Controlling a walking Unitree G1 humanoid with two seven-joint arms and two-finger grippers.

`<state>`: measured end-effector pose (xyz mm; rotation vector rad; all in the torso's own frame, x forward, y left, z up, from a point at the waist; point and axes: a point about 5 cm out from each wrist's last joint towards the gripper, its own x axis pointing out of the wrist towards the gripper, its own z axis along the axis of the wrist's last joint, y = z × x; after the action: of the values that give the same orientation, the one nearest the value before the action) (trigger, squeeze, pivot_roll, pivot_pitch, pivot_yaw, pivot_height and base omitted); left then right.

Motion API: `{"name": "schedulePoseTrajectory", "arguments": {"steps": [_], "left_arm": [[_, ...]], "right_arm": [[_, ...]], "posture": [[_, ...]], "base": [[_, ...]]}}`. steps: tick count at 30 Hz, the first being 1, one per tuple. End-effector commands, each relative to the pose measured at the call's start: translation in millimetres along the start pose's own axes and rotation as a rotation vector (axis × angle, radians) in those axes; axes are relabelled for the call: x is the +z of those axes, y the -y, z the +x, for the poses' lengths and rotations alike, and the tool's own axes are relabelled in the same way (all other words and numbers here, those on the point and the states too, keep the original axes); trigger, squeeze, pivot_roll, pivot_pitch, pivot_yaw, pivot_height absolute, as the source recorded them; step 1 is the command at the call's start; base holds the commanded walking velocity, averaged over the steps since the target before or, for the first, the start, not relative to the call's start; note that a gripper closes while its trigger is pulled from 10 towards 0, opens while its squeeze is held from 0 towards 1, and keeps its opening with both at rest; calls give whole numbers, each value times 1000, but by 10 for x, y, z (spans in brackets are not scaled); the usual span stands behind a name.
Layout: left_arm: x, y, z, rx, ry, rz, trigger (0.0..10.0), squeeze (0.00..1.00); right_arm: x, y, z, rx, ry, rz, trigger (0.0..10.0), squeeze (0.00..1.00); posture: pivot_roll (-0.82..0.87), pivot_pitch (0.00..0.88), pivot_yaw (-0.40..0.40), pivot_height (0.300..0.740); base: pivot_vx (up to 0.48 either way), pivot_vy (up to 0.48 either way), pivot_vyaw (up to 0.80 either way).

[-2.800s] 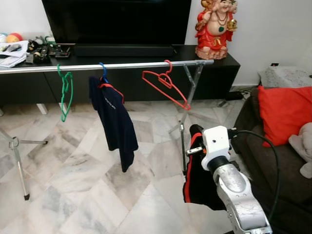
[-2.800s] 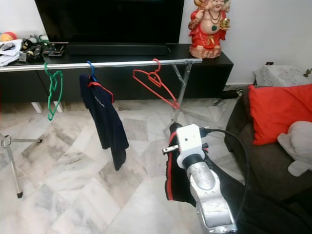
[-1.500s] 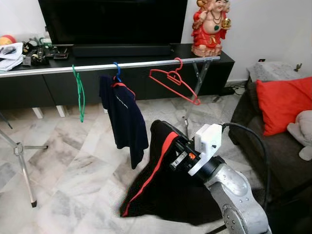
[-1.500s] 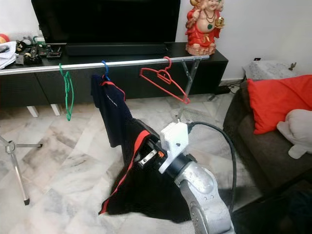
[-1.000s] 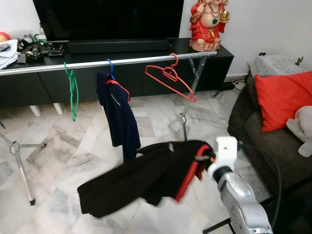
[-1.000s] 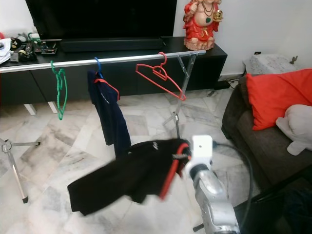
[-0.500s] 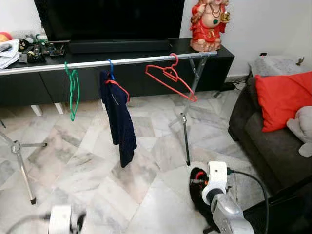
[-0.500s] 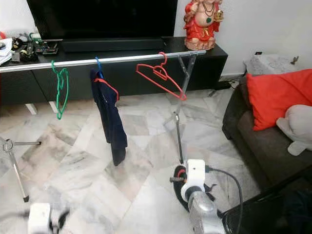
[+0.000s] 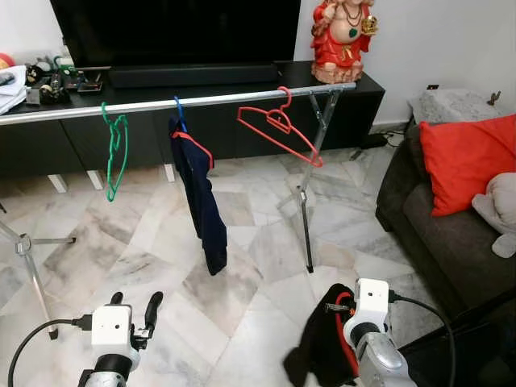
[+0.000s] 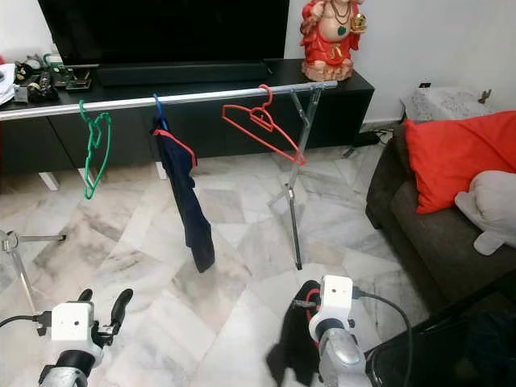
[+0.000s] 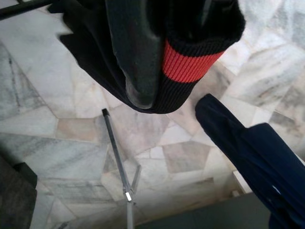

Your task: Hang hanger

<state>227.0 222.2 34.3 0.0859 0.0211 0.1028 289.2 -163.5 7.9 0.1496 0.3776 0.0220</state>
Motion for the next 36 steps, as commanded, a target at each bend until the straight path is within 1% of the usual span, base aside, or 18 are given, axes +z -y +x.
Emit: {"name": "schedulePoseTrajectory", "arguments": {"steps": [1, 3, 5, 10, 13, 17, 29, 33, 36], "left_arm": [[23, 54, 44, -12, -11, -4, 10000, 0], [70, 90, 99, -29, -3, -6, 10000, 0], [132, 114, 158, -46, 5, -3, 10000, 0], [183, 126, 192, -55, 10, -3, 10000, 0], [198, 143, 190, -60, 13, -7, 10000, 0], [191, 173, 168, -66, 6, -14, 10000, 0], [174, 193, 167, -72, -8, -21, 10000, 0], [166, 179, 158, -75, -17, -18, 10000, 0], [157, 196, 158, -102, -24, -18, 10000, 0]], "right_arm": [[18, -15, 11, 7, 18, 2, 10000, 0], [6, -40, 15, 12, 18, -12, 10000, 0], [-1, -44, 13, -4, 31, -15, 10000, 0], [-16, -50, 5, -9, 45, 4, 10000, 0], [-39, -40, -5, -11, 44, 2, 10000, 0], [-59, -26, -12, -15, 42, -32, 10000, 0], [-38, -34, 6, -13, 52, -29, 10000, 0], [-54, -62, 3, -10, 54, -23, 10000, 0], [-94, -68, -7, -10, 41, -23, 10000, 0]], "posture": [[-11, 74, -8, 740], [-14, 60, -3, 740], [-17, 52, 3, 740], [-11, 42, 6, 740], [0, 28, 3, 740], [6, 11, 2, 740], [1, 0, 1, 740], [0, 0, 6, 740], [3, 0, 10, 740]], "base": [[0, 0, 0], [0, 0, 0], [0, 409, 0], [0, 480, 0], [0, 480, 0], [0, 480, 0], [0, 480, 0], [0, 405, 0], [0, 0, 0]]}}
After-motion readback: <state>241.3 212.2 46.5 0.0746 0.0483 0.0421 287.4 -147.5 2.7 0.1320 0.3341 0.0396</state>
